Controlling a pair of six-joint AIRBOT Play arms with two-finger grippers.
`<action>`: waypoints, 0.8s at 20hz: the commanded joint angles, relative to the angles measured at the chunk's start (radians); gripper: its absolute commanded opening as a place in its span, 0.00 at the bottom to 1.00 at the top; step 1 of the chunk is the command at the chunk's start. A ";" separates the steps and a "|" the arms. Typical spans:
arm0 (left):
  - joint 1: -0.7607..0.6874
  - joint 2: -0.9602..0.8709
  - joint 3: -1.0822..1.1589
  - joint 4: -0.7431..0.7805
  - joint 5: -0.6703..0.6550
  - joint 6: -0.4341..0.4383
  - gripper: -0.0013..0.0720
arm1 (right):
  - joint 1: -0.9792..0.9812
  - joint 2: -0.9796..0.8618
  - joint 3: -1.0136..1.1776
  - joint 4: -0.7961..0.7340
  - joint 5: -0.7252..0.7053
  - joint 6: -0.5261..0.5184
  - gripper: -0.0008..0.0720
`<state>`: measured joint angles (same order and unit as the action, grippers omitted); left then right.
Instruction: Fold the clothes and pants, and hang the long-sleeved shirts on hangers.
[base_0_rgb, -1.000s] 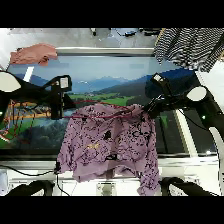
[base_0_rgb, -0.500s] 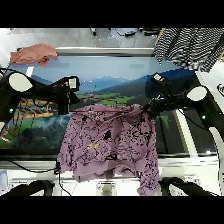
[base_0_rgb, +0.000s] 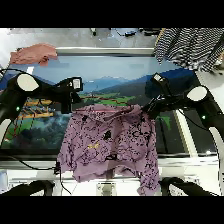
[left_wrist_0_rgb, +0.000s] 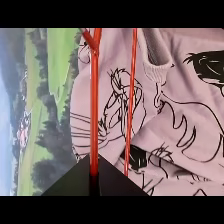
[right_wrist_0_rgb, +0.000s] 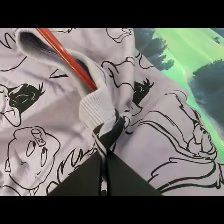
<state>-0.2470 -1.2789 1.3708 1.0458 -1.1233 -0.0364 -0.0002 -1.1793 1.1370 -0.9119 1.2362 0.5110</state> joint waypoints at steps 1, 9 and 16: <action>-0.029 -0.019 0.000 -0.002 0.025 0.000 0.05 | 0.001 0.000 0.001 0.011 0.011 0.000 0.05; -0.052 -0.035 0.000 -0.011 0.026 0.000 0.05 | 0.001 0.000 0.001 0.056 0.008 -0.008 0.05; -0.053 -0.092 -0.001 -0.110 0.094 0.020 0.05 | 0.001 0.000 0.002 0.123 0.053 -0.031 0.05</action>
<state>-0.2993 -1.3483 1.3705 0.9798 -1.0538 -0.0319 -0.0002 -1.1793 1.1378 -0.8234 1.2682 0.4938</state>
